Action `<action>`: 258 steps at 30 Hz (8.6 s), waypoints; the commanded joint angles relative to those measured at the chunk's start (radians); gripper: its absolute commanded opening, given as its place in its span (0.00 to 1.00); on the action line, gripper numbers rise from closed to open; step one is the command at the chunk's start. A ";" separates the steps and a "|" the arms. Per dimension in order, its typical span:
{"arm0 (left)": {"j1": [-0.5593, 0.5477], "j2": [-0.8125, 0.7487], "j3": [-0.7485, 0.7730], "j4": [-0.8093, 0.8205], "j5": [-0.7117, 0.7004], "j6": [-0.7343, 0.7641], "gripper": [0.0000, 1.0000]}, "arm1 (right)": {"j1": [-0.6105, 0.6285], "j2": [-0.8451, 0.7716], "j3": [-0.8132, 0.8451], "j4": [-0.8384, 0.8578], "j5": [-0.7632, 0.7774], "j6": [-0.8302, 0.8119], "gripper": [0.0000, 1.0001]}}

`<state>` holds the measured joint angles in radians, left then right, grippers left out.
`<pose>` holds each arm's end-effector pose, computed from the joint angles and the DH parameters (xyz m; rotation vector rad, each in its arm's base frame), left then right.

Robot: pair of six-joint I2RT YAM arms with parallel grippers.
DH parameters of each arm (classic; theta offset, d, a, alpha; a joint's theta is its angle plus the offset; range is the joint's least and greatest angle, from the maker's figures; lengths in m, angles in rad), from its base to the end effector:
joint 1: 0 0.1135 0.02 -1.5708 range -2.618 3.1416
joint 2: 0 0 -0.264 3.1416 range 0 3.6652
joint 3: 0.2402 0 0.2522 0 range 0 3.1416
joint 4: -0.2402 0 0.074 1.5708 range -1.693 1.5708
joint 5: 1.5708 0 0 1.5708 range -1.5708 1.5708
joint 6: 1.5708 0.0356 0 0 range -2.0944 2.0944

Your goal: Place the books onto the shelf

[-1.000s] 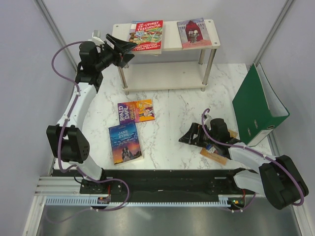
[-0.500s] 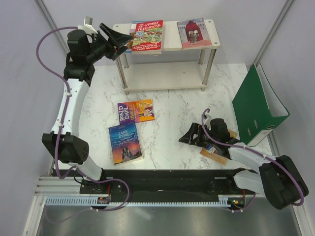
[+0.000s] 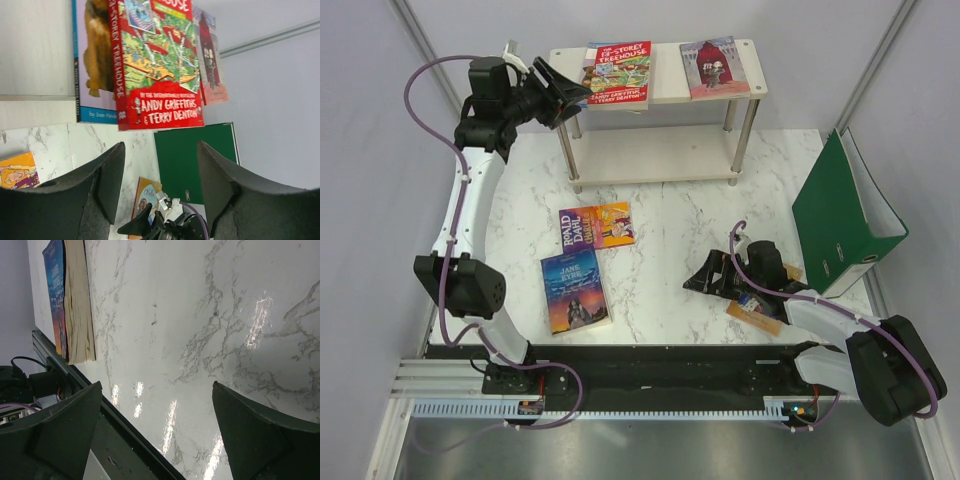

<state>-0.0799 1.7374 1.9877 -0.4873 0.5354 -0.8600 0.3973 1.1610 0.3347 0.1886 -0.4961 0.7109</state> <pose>0.3853 -0.0491 0.4681 -0.3401 1.8972 -1.1324 0.1867 0.0967 0.1535 0.0709 2.3687 1.1292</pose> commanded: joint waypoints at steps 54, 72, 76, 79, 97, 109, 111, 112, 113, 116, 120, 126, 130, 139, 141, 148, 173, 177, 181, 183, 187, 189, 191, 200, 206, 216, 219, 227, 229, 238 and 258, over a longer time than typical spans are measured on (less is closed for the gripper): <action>-0.035 -0.029 -0.256 0.522 0.052 -0.332 0.02 | 0.005 0.002 -0.002 0.040 -0.015 0.001 0.98; 0.011 0.020 -0.228 0.747 0.106 -0.524 0.02 | 0.005 0.005 -0.005 0.041 -0.016 0.004 0.98; 0.022 0.073 -0.172 0.690 0.153 -0.540 0.02 | 0.005 0.006 -0.003 0.041 -0.016 0.002 0.98; 0.023 0.114 -0.122 0.627 0.184 -0.534 0.02 | 0.005 0.009 -0.002 0.043 -0.016 0.002 0.98; 0.026 0.090 -0.096 0.454 0.179 -0.444 0.66 | 0.005 0.012 -0.002 0.041 -0.013 0.002 0.98; 0.051 0.070 -0.121 0.441 0.163 -0.474 0.71 | 0.005 0.008 -0.002 0.040 -0.013 0.002 0.98; 0.057 0.057 -0.145 0.446 0.163 -0.482 0.72 | 0.005 0.006 -0.002 0.040 -0.013 0.002 0.98; 0.058 0.054 -0.151 0.446 0.163 -0.482 0.72 | 0.003 0.005 -0.003 0.040 -0.013 0.002 0.98; 0.060 0.048 -0.161 0.447 0.163 -0.482 0.72 | 0.005 0.005 -0.003 0.040 -0.013 0.002 0.98; 0.066 0.011 -0.197 0.447 0.152 -0.467 0.75 | 0.005 0.006 -0.003 0.040 -0.013 0.001 0.98; 0.066 -0.007 -0.213 0.415 0.184 -0.439 0.75 | 0.005 0.008 -0.002 0.040 -0.015 0.002 0.98; 0.008 -0.052 -0.227 0.330 0.141 -0.306 0.66 | 0.005 0.014 -0.002 0.046 -0.016 0.002 0.98; -0.070 -0.013 -0.084 0.140 0.051 -0.090 0.35 | 0.005 0.009 -0.002 0.043 -0.016 0.002 0.98; -0.238 0.073 0.210 -0.224 -0.356 0.374 0.02 | 0.003 0.009 -0.002 0.040 -0.015 0.002 0.98; -0.242 0.089 0.221 -0.264 -0.365 0.421 0.02 | 0.005 0.012 -0.002 0.041 -0.015 0.002 0.98; -0.264 0.174 0.302 -0.366 -0.381 0.495 0.02 | 0.005 0.028 0.000 0.049 -0.016 0.002 0.98; -0.313 0.349 0.491 -0.255 -0.397 0.395 0.02 | 0.005 0.034 0.003 0.049 -0.016 0.004 0.98; -0.325 0.355 0.491 -0.237 -0.387 0.372 0.02 | 0.005 0.029 0.001 0.048 -0.015 0.002 0.98; -0.325 0.309 0.445 -0.234 -0.402 0.386 0.02 | 0.003 0.026 0.003 0.046 -0.015 0.001 0.98; -0.327 0.262 0.355 -0.234 -0.408 0.413 0.02 | 0.003 0.023 0.001 0.045 -0.015 0.001 0.98; -0.337 0.084 0.084 -0.194 -0.413 0.443 0.05 | 0.005 0.020 0.013 0.037 -0.013 -0.008 0.98; -0.360 -0.033 -0.105 -0.172 -0.400 0.463 0.17 | 0.005 0.028 0.029 0.020 -0.013 -0.020 0.98; -0.386 -0.144 -0.291 -0.154 -0.417 0.472 0.31 | 0.005 0.049 0.055 0.002 -0.007 -0.028 0.98; -0.655 -0.283 -0.805 0.053 -0.359 0.342 0.76 | -0.024 -0.153 0.277 -0.589 0.634 -0.059 0.98; -0.802 -0.041 -0.689 0.084 -0.325 0.305 0.80 | -0.034 -0.173 0.403 -0.941 0.869 0.002 0.98; -0.882 0.263 -0.403 0.095 -0.229 0.266 0.83 | -0.069 -0.124 0.394 -1.161 0.915 0.261 0.98; -0.882 0.283 -0.392 0.101 -0.216 0.268 0.82 | -0.098 -0.069 0.394 -1.227 0.965 0.340 0.98; -0.880 0.298 -0.386 0.115 -0.192 0.263 0.83 | -0.195 -0.012 0.420 -1.312 1.051 0.504 0.98; -0.880 0.295 -0.380 0.116 -0.190 0.263 0.83 | -0.251 0.008 0.418 -1.284 1.048 0.496 0.98; -0.870 0.269 -0.400 0.116 -0.195 0.271 0.83 | -0.367 0.222 0.388 -1.004 0.759 0.254 0.91; -0.785 0.257 -0.536 0.108 -0.209 0.254 0.84 | -0.290 0.246 0.328 -0.732 0.528 0.133 0.82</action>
<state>-0.9039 2.0300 1.5127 -0.3927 0.3241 -0.5720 0.0631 1.3445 0.6727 -0.6445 0.1299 0.8673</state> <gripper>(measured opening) 0.833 0.824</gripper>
